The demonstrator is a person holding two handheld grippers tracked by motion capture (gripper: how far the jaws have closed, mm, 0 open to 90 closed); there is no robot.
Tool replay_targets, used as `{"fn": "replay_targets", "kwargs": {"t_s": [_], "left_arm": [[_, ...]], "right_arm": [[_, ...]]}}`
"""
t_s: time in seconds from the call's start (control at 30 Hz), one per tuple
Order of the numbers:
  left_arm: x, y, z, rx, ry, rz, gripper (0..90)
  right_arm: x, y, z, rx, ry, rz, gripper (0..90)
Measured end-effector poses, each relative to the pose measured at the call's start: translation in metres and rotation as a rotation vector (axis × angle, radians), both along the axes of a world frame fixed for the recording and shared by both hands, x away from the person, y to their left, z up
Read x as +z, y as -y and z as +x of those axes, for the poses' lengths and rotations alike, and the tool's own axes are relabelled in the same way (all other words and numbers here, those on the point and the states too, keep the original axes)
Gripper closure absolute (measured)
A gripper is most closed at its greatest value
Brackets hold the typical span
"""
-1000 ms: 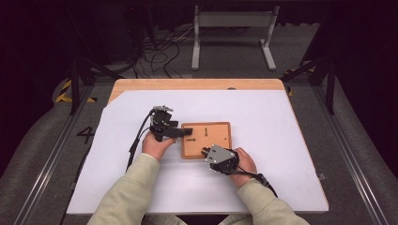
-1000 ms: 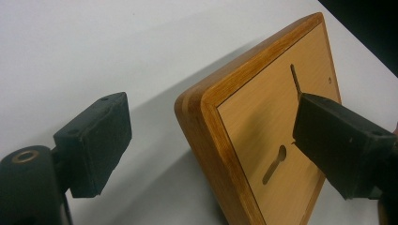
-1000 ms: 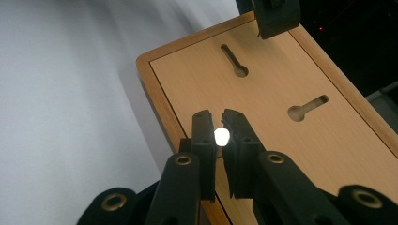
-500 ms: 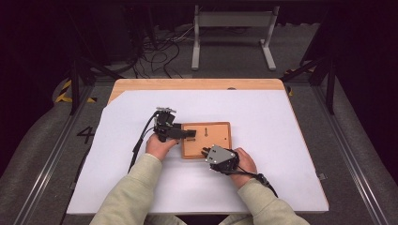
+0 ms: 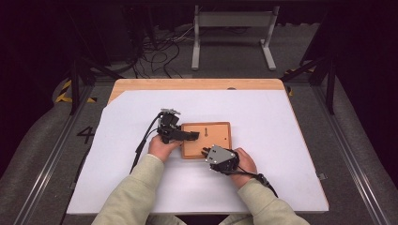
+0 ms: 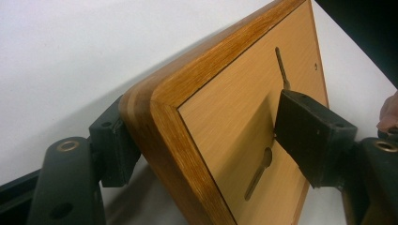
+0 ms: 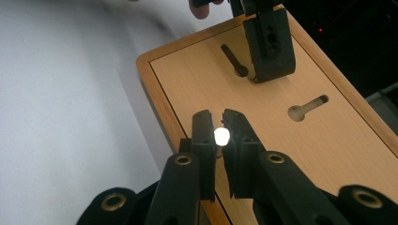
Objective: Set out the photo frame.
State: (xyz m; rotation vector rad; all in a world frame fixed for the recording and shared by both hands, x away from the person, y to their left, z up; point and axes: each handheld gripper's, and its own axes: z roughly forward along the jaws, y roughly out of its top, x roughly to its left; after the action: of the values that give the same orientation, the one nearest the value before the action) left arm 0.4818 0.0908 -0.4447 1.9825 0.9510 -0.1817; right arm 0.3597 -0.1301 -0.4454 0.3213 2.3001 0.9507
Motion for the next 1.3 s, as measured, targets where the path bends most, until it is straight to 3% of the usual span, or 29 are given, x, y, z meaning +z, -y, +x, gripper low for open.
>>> {"fn": "replay_targets", "kwargs": {"t_s": [0.27, 0.43, 0.53, 0.6, 0.73, 1.03, 1.3], "left_arm": [[0.002, -0.002, -0.001, -0.013, 0.015, 0.000, 30.3], [0.004, -0.003, -0.003, -0.019, 0.027, -0.003, 31.6], [0.006, -0.004, -0.005, -0.027, 0.049, 0.002, 32.7], [0.009, -0.004, -0.008, -0.034, 0.063, 0.008, 33.4], [0.015, -0.004, -0.015, -0.047, 0.109, 0.027, 35.2], [0.027, -0.005, -0.033, -0.076, 0.213, 0.058, 40.5], [0.036, -0.003, -0.053, -0.129, 0.325, 0.105, 46.4]], "right_arm": [[0.000, 0.000, 0.001, 0.008, -0.014, -0.021, 79.4], [0.007, 0.005, 0.004, 0.061, -0.095, 0.005, 63.2], [0.013, 0.011, 0.002, 0.086, -0.117, 0.010, 53.9], [0.018, 0.019, 0.000, 0.072, -0.127, 0.027, 51.4], [0.029, 0.038, -0.004, 0.050, -0.142, 0.087, 49.4], [0.054, 0.078, -0.015, -0.013, -0.123, 0.196, 48.3], [0.060, 0.106, -0.014, -0.083, -0.124, 0.265, 48.0]]}}
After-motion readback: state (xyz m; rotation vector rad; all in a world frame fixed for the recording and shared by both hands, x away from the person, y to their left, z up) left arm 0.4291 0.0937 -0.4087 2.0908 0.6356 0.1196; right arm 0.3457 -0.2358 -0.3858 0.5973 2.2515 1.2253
